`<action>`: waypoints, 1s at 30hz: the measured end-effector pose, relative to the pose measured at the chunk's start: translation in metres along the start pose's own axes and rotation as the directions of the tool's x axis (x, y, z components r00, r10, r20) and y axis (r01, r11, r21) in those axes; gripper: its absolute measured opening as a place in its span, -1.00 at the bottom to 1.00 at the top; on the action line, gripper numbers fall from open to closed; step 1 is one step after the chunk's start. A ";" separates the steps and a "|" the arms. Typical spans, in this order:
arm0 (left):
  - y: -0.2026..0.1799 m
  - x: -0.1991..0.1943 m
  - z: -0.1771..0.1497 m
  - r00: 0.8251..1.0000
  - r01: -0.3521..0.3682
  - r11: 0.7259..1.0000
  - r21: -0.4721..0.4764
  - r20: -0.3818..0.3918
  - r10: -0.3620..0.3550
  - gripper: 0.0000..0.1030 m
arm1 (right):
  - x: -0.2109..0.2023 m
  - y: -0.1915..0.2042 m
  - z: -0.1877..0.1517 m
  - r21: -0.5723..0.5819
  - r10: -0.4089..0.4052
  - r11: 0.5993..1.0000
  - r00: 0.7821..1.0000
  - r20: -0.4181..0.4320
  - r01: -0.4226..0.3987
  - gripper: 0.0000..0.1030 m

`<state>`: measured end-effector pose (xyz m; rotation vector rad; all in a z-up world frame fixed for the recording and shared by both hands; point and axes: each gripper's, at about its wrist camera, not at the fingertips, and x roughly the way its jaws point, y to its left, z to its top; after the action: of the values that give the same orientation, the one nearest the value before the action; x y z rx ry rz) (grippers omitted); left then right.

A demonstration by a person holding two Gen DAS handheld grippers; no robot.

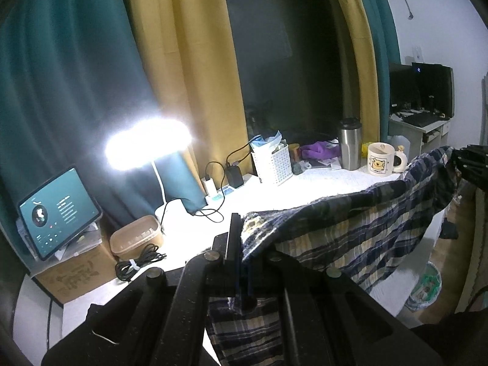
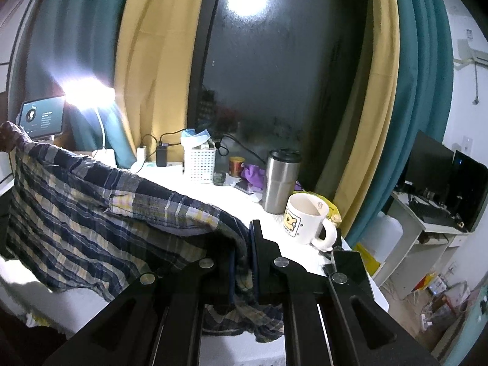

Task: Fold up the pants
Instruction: 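Lift the pants with the right tool while the left tool holds its edge, then lower the held plaid pants onto the table with both tools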

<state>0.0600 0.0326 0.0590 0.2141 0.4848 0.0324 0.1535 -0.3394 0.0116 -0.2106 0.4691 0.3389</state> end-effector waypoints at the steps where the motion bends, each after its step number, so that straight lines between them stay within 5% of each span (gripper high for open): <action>1: 0.001 0.003 0.002 1.000 0.002 1.000 -0.002 0.000 -0.002 -0.96 | 0.003 -0.001 0.002 -0.001 -0.001 1.000 1.000 -0.002 0.001 -0.84; 30: 0.030 0.118 0.001 0.991 0.026 0.999 -0.038 -0.133 -0.031 -0.96 | 0.102 0.003 0.018 -0.017 0.011 1.000 0.992 -0.126 -0.013 -0.84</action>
<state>0.1658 0.0716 0.0122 0.1702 0.6202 0.0272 0.2447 -0.3038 -0.0213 -0.2476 0.5927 0.3433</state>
